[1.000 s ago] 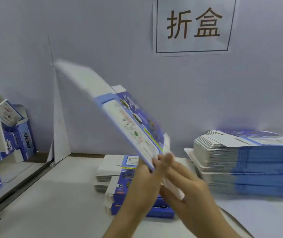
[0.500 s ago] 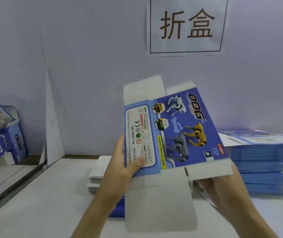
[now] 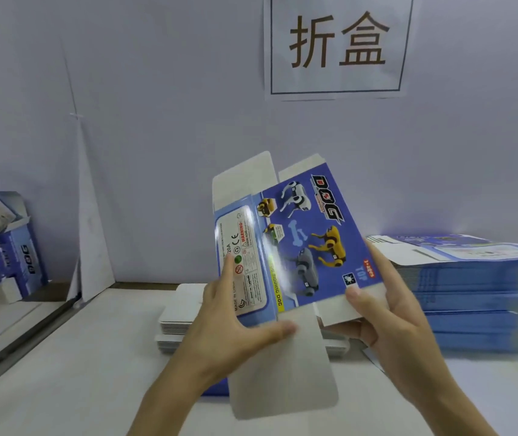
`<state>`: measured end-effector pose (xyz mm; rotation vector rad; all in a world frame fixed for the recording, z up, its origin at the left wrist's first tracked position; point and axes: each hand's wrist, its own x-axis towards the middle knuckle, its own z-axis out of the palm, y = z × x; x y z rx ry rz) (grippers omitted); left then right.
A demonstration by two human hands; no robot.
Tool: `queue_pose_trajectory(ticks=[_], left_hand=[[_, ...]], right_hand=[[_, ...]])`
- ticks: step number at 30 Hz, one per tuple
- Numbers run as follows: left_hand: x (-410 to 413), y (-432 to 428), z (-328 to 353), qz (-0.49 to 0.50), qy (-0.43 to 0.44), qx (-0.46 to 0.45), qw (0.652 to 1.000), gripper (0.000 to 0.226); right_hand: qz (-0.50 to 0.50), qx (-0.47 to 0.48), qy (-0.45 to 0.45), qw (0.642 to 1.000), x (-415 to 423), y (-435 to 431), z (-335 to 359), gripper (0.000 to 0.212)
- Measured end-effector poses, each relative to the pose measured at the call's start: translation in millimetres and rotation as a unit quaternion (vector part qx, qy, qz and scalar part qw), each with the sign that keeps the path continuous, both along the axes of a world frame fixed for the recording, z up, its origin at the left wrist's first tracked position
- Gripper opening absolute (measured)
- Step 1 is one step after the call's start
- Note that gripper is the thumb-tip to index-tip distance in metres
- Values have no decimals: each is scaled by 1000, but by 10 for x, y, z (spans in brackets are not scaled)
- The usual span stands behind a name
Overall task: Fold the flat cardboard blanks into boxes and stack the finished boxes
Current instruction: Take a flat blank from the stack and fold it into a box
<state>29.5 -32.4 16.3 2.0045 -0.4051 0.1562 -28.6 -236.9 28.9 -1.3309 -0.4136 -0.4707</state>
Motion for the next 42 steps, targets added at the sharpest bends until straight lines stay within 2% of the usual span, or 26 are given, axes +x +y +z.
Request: queue_pose_trajectory(ticks=[2, 4, 6, 8, 10, 13, 15, 16, 17, 19, 21, 24, 25, 28, 30, 32, 34, 36, 39, 42], left_hand=[[41, 23, -23, 3, -9, -37, 999, 135], [40, 21, -30, -7, -29, -43, 999, 128], [17, -2, -38, -31, -32, -33, 998, 127], [-11, -16, -25, -75, -9, -46, 996, 126], [-36, -14, -10, -142, 35, -96, 985, 121], [-70, 2, 18, -260, 103, -196, 940, 107], [-146, 2, 35, -347, 176, -301, 871, 80], [-174, -26, 42, -355, 202, -343, 846, 67], [-200, -73, 51, -340, 207, -369, 840, 62], [-139, -169, 19, -224, 192, -375, 879, 58], [-73, -219, 19, -151, 177, -366, 901, 59], [-14, -169, 15, -131, 154, -351, 914, 40], [1, -140, 14, -120, 143, -341, 921, 41], [36, -105, -35, -98, 111, -305, 941, 58], [31, -94, -35, -79, 92, -278, 953, 49], [16, -71, -15, -83, 72, -232, 967, 41], [10, -59, -8, -74, 69, -222, 970, 42], [17, -56, -11, -46, 73, -235, 968, 43], [14, -74, -15, -62, 86, -252, 962, 43], [27, -34, 0, -91, 116, -266, 953, 40]], right_hand=[[-19, -60, -27, 998, -3, -27, 9, 62], [-50, -100, -44, 993, -6, -31, 13, 47], [-129, -136, -42, 981, -4, -16, 6, 39], [-189, -158, -26, 969, -14, 12, 1, 40], [-209, -165, -13, 964, -10, 38, -30, 51], [-195, -175, 9, 965, 20, 79, -69, 57], [-157, -198, 8, 968, 40, 57, -102, 64], [-148, -229, 14, 962, 40, 32, -98, 68], [-141, -259, 22, 955, 35, 9, -84, 70], [-124, -267, 29, 955, 25, -46, -47, 66], [-117, -223, 28, 967, 12, -76, -9, 60], [-102, -84, 86, 987, 44, -176, 11, 66], [-94, -64, 113, 987, 53, -215, 6, 65], [-148, -68, 143, 976, 79, -253, -45, 40], [-167, -58, 136, 975, 93, -229, -73, 29], [-138, -55, 145, 978, 101, -202, -75, 32], [-93, -32, 168, 981, 102, -185, -60, 35], [-90, 6, 175, 980, 112, -196, -65, 33], [-103, 23, 179, 978, 121, -223, -81, 38], [-75, 23, 179, 981, 114, -222, -70, 42]])
